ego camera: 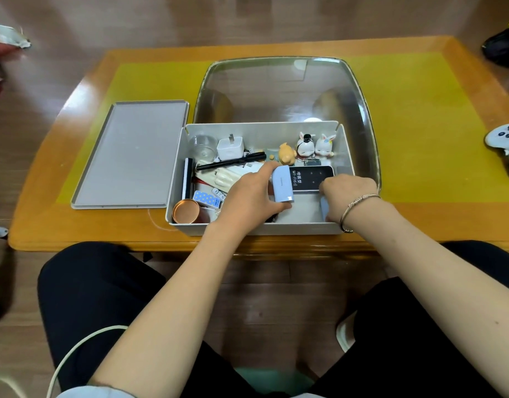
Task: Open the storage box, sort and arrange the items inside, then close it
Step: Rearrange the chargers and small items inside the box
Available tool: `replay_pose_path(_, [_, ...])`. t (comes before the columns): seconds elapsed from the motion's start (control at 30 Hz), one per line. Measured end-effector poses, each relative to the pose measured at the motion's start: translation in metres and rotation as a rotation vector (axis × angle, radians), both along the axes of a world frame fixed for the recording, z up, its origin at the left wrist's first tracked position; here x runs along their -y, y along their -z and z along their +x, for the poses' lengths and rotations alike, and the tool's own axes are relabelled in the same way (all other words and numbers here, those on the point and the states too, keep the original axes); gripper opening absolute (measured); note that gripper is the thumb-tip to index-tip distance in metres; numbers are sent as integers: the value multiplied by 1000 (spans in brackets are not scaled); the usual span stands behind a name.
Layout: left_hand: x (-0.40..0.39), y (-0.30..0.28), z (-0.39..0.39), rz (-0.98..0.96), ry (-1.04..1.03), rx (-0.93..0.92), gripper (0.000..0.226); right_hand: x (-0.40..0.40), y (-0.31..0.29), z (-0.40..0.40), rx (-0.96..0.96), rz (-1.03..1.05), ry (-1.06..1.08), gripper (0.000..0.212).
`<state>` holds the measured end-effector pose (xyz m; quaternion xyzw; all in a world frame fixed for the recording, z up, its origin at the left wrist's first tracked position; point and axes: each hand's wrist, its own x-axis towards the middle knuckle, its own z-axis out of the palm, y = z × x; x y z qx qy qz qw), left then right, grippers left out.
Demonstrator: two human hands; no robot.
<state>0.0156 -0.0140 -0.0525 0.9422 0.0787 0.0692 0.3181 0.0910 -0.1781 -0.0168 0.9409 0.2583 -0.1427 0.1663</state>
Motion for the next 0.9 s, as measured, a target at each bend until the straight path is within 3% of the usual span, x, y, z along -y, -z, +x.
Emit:
replay_pose_path(0.13, [1, -3, 0, -12, 23, -18, 69, 14, -3, 3, 3, 223, -34, 54])
replay_pose_path(0.23, [5, -4, 2, -14, 88, -25, 66, 32, -9, 8, 129, 470, -19, 52])
replay_pose_path(0.4, [14, -10, 12, 29, 162, -110, 66, 47, -2, 10, 244, 604, 106, 60])
replay_pose_path(0.6, [33, -10, 27, 131, 240, -225, 66, 44, 11, 12, -123, 427, 227, 62])
replay_pose_path(0.9, [48, -8, 39, 249, 316, -358, 56, 32, 13, 16, -199, 428, 246, 53])
